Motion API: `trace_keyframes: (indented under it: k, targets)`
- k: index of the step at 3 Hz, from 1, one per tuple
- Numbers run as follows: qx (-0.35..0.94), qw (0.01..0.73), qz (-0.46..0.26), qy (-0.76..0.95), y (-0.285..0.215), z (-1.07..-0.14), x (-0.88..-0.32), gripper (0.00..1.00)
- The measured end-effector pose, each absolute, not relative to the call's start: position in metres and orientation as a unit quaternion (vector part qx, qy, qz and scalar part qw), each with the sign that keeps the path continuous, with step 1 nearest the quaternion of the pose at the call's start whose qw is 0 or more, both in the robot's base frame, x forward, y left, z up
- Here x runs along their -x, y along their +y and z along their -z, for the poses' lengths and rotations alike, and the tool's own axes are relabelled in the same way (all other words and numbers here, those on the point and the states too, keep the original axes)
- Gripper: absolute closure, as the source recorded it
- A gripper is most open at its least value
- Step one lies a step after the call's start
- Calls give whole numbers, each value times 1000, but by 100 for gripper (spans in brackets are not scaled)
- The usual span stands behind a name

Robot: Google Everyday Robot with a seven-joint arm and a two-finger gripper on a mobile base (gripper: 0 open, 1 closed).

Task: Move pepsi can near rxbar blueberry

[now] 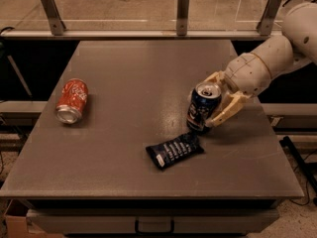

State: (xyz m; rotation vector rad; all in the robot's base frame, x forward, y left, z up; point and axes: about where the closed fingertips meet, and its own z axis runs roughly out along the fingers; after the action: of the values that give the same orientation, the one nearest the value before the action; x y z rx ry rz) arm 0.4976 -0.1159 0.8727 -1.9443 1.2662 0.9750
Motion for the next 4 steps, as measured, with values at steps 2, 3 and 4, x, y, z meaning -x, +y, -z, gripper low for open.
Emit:
trace_keyframes:
  k: [2,3,4]
  targets:
    - [722,326,-333,511,-142,-885,-524,0]
    - [677,370,-296,564,-187,-907,-552,0]
    - [602,448,-207,627,-249,-984,-574,0]
